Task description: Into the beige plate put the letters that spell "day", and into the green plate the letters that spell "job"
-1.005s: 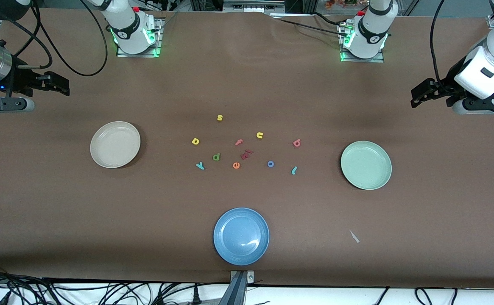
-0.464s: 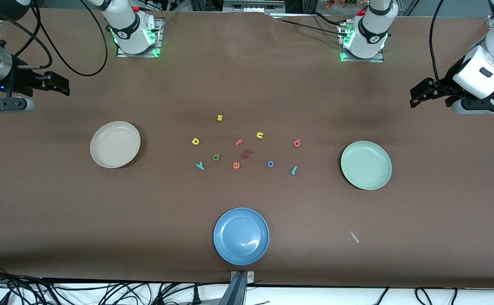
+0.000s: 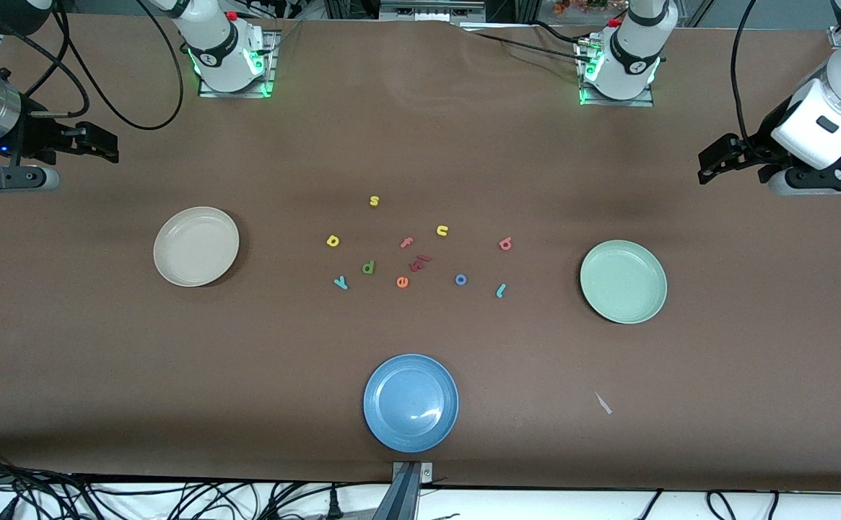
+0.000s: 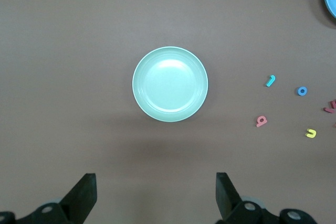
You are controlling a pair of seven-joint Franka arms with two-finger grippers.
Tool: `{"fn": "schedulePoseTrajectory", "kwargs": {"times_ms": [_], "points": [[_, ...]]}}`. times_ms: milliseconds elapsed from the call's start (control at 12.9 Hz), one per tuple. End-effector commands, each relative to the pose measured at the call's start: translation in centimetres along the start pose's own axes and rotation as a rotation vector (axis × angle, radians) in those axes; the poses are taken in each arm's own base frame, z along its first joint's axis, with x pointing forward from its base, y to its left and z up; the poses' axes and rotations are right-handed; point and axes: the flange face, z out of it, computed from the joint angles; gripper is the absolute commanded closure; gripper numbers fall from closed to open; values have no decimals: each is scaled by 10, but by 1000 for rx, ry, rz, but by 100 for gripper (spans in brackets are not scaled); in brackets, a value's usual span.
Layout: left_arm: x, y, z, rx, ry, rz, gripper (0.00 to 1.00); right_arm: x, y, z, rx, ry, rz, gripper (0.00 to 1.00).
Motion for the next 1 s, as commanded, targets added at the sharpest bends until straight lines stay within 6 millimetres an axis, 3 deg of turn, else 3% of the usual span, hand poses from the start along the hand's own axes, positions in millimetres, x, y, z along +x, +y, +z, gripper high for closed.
{"fn": "schedulePoseTrajectory", "kwargs": {"times_ms": [0, 928], "points": [[8, -1, -6, 0, -5, 19, 0, -3, 1, 0, 5, -10, -7, 0], [6, 2, -6, 2, -19, 27, 0, -1, 4, 3, 5, -13, -5, 0]]}}
